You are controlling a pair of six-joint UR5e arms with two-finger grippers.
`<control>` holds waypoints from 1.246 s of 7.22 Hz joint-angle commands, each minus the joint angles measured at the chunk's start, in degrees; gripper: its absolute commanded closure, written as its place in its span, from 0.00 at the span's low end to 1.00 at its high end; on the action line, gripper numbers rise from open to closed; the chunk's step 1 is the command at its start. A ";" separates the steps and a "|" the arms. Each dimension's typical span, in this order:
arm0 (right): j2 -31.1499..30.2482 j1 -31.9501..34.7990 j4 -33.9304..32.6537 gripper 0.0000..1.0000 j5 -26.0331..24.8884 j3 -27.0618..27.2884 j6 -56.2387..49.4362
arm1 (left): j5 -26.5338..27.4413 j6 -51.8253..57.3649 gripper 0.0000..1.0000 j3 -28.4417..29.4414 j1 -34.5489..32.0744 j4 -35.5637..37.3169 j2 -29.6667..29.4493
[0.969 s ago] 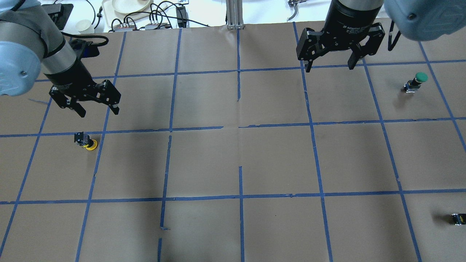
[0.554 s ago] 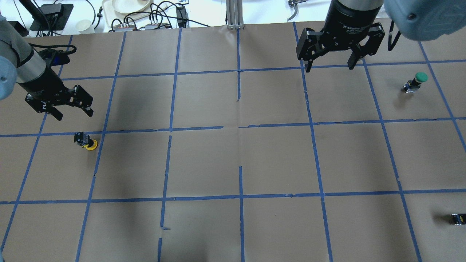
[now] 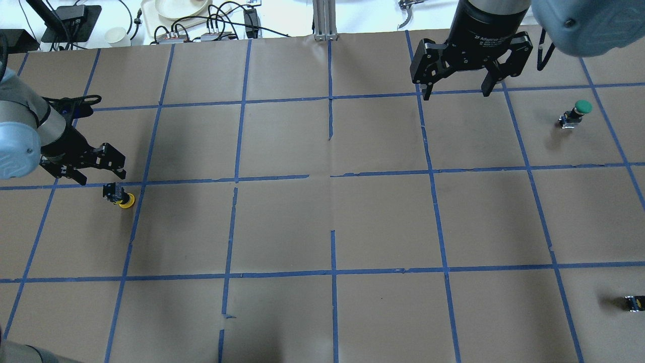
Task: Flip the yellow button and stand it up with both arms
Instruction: 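Lower the left gripper onto the lying yellow button and grasp it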
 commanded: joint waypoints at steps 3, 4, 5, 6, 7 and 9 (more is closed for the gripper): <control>0.00 0.00 -0.03 0.00 0.00 -0.09 0.09 | 0.26 -0.21 0.12 -1.65 0.46 1.83 -1.21; 0.00 0.00 -0.03 0.00 0.00 0.00 0.00 | 0.35 -0.21 0.18 -1.74 0.54 1.74 -1.39; 0.00 0.00 -0.03 0.00 0.00 0.00 0.00 | 1.39 -0.21 0.42 -1.74 0.46 1.74 -1.47; 0.00 0.00 -0.03 0.00 0.00 -0.09 0.00 | 4.71 -0.12 0.77 -1.83 0.46 1.48 -1.65; 0.00 0.00 -0.03 0.00 0.00 0.00 0.00 | 4.92 -0.81 0.98 -1.74 0.46 1.21 -1.82; 0.00 0.00 -0.03 0.00 0.00 0.00 0.00 | 4.31 -1.00 1.00 -0.95 0.46 0.86 -1.83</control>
